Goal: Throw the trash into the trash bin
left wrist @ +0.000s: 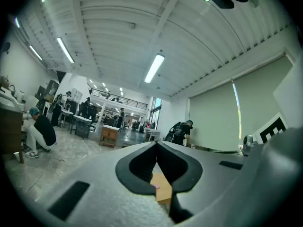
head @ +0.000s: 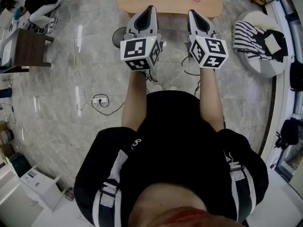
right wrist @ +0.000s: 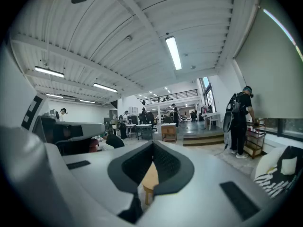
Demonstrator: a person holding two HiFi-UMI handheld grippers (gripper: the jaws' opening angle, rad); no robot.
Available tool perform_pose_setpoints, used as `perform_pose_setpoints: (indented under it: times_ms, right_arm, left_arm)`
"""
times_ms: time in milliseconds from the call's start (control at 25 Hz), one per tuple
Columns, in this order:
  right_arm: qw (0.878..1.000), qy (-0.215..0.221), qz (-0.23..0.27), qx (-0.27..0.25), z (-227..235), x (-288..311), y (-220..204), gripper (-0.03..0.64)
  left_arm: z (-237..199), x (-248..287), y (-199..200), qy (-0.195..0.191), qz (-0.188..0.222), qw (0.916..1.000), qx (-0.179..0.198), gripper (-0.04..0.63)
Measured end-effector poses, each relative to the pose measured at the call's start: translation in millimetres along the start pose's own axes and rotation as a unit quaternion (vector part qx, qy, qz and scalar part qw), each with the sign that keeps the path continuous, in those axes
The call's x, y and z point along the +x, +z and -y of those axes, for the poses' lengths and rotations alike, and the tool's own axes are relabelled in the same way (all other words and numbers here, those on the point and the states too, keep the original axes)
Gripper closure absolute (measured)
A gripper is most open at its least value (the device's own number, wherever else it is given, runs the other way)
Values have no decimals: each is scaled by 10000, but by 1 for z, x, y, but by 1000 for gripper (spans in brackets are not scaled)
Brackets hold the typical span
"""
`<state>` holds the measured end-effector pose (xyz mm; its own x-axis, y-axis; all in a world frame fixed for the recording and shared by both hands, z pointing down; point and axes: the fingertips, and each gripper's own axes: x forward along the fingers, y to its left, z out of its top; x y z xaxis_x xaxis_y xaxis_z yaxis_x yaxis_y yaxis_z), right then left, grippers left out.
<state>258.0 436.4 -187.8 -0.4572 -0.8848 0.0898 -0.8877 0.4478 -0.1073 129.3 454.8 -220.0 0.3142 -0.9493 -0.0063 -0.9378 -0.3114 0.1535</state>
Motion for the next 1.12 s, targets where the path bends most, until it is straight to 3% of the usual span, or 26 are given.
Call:
perform_pose_setpoints:
  times_ms: [240,640,1120]
  right_arm:
    - [9999,107,106,-44,-4,7,6,606]
    - [9975,-363,423,442,10,19,15,606]
    - [9977,-483,243,398,7,31,6,605]
  left_arm:
    - [-7,4,3,17,65,10000,-37,588]
    - [-48,6,0,223,10,9995,-233,588]
    - [-79,6,-18,225,-88,9978,-620,588]
